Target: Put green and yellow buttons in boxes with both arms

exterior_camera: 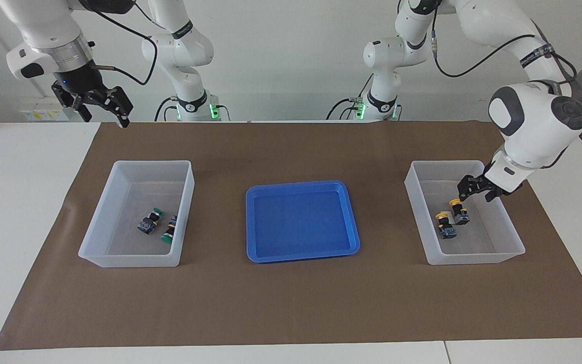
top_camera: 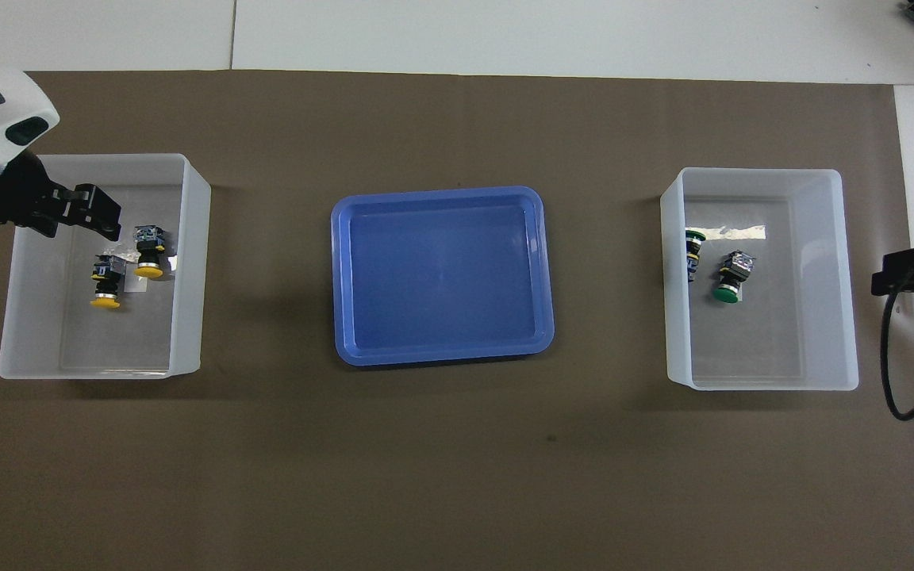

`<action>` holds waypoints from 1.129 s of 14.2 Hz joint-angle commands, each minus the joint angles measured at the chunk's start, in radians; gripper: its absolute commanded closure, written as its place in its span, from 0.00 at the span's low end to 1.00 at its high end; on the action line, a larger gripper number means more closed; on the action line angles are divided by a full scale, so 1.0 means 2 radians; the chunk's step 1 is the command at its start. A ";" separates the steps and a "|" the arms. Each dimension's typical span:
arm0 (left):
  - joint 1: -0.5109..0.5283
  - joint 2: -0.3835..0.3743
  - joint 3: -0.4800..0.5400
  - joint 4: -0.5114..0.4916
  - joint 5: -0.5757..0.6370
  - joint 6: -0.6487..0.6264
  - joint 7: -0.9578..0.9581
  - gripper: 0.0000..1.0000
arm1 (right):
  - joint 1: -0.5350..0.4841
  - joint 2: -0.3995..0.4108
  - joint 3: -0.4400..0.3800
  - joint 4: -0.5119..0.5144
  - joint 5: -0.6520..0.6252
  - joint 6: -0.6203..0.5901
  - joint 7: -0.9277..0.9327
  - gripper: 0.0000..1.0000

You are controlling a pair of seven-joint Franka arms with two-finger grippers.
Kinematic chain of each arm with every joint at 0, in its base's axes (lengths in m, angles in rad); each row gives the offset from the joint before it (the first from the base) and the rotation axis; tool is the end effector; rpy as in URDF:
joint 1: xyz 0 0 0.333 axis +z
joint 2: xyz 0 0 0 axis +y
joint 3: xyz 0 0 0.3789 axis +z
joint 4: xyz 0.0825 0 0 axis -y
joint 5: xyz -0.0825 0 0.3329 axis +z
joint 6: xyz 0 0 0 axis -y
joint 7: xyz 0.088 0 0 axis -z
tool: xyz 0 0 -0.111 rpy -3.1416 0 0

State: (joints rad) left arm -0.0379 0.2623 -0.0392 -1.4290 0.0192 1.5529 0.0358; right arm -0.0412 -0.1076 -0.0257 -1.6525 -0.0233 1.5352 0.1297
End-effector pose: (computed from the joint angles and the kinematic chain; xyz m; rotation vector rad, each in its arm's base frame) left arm 0.5888 -0.0398 0.5975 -3.1174 0.1767 0.2158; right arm 0.4576 -0.0343 0.6978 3.1056 -0.3071 -0.0142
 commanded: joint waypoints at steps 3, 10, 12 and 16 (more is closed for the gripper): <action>-0.047 -0.006 0.005 0.005 0.009 -0.026 -0.034 0.21 | -0.002 -0.005 0.001 -0.004 0.008 -0.004 0.003 0.00; -0.042 -0.103 0.005 -0.137 0.009 0.045 -0.024 0.21 | -0.002 -0.005 0.002 -0.004 0.008 -0.004 0.003 0.00; -0.042 -0.138 0.005 -0.185 0.009 0.076 -0.023 0.20 | -0.002 -0.005 0.001 -0.004 0.008 -0.004 0.003 0.00; -0.014 -0.159 0.009 -0.186 0.009 0.072 0.028 0.14 | -0.002 -0.005 0.001 -0.004 0.008 -0.004 0.003 0.00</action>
State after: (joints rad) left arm -0.1080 0.0005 -0.0236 -1.7525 0.0225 1.6681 0.0239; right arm -0.0412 -0.1076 -0.0257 -1.6525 -0.0233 1.5352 0.1297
